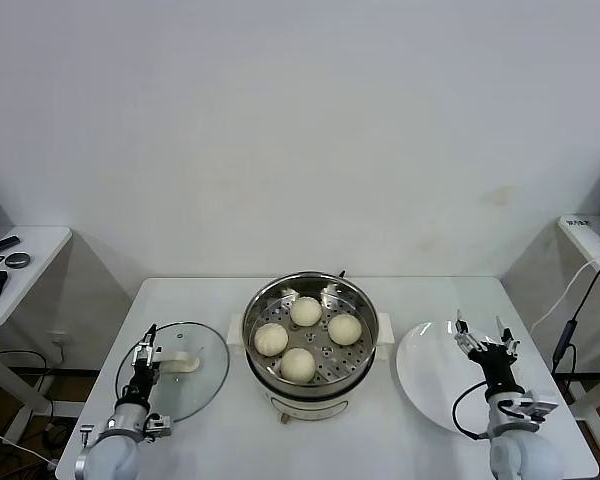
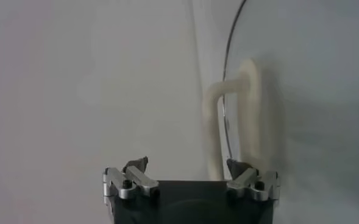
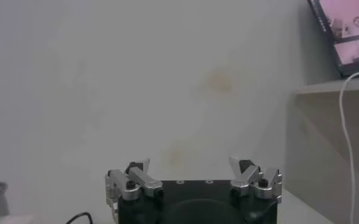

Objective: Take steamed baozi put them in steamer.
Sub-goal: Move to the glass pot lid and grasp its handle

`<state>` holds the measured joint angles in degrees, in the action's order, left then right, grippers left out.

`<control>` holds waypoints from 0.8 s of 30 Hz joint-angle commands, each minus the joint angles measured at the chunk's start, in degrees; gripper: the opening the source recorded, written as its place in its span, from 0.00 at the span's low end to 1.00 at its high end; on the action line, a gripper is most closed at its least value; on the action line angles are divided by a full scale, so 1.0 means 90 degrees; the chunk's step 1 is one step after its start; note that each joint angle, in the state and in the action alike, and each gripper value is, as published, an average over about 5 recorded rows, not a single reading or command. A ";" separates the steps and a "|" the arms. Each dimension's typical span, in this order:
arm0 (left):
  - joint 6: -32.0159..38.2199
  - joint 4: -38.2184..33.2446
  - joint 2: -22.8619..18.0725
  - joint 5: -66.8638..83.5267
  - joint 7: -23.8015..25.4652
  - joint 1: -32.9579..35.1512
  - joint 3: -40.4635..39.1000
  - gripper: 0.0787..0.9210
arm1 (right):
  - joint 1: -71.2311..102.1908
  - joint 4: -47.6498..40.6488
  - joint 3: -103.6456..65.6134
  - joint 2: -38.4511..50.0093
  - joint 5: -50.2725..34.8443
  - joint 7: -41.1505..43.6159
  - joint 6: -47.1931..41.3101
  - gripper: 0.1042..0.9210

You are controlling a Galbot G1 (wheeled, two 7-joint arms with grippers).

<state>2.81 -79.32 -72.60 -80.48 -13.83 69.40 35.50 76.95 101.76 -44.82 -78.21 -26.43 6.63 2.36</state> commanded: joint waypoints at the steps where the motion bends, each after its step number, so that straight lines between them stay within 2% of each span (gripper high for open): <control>1: 0.0068 0.0284 0.0009 0.0078 -0.0130 -0.0128 -0.0049 0.88 | -0.0019 -0.0069 0.0011 -0.0013 0.0047 0.0007 0.0034 0.88; 7: 0.0161 0.0562 -0.0012 0.0124 -0.0175 -0.0189 -0.0090 0.85 | -0.0023 -0.0072 0.0017 -0.0031 0.0055 0.0020 0.0027 0.88; 14: 0.0046 0.0755 -0.0072 0.0065 -0.0118 -0.0238 -0.0090 0.62 | -0.0007 -0.0092 -0.0004 -0.0015 0.0058 0.0031 0.0037 0.88; 24: -0.0683 0.0524 -0.0106 0.0342 -0.0071 -0.0171 -0.0099 0.28 | -0.0062 -0.0114 0.0007 -0.0010 0.0062 0.0045 0.0021 0.88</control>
<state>1.36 -74.25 -73.60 -79.18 -14.74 67.77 34.68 76.48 100.83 -44.81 -78.35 -25.91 7.00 2.58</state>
